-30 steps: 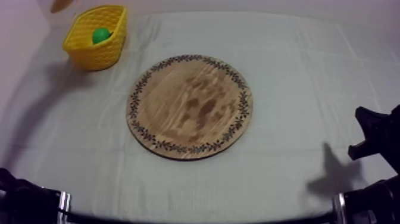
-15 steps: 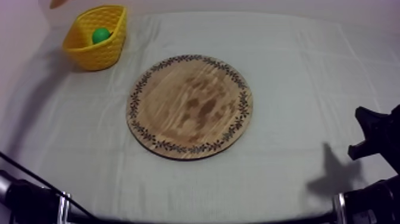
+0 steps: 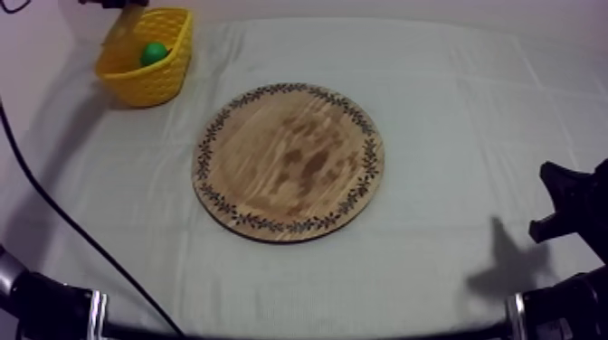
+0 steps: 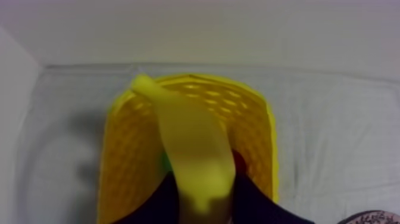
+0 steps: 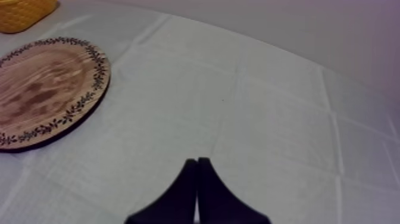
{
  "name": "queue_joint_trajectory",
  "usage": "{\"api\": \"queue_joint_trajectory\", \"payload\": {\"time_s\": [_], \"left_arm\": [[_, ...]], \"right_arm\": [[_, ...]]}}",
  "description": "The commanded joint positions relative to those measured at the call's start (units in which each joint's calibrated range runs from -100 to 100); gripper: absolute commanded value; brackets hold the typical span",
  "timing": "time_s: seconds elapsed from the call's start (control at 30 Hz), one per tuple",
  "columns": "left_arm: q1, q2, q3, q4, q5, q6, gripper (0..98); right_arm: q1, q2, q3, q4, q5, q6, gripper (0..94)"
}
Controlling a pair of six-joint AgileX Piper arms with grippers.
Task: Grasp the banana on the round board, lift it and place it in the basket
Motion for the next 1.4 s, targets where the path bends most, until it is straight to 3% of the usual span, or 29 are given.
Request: {"api": "queue_joint_trajectory", "payload": {"time_s": [0.0, 0.43, 0.67, 0.8, 1.23, 1.37], "left_arm": [[0.0, 2.5, -0.6, -0.05, -0.8, 0.1, 14.8], [-0.1, 9.8, -4.2, -0.64, -3.6, 0.5, 16.6], [-0.5, 10.2, -5.2, -0.86, -3.0, 2.0, 56.0], [-0.7, 9.9, -5.3, -0.18, -3.1, 0.5, 66.0], [-1.0, 6.2, -3.5, 0.25, -4.8, 0.9, 55.7], [-1.5, 3.0, -1.6, 0.95, -5.6, 1.1, 36.2]], "right_arm": [[0.0, 0.0, 0.0, 0.0, 0.0, 0.0, 0.3], [0.0, 0.0, 0.0, 0.0, 0.0, 0.0, 0.3], [0.0, 0.0, 0.0, 0.0, 0.0, 0.0, 0.3], [0.0, 0.0, 0.0, 0.0, 0.0, 0.0, 0.3], [0.0, 0.0, 0.0, 0.0, 0.0, 0.0, 0.3], [0.0, 0.0, 0.0, 0.0, 0.0, 0.0, 0.3]]}}
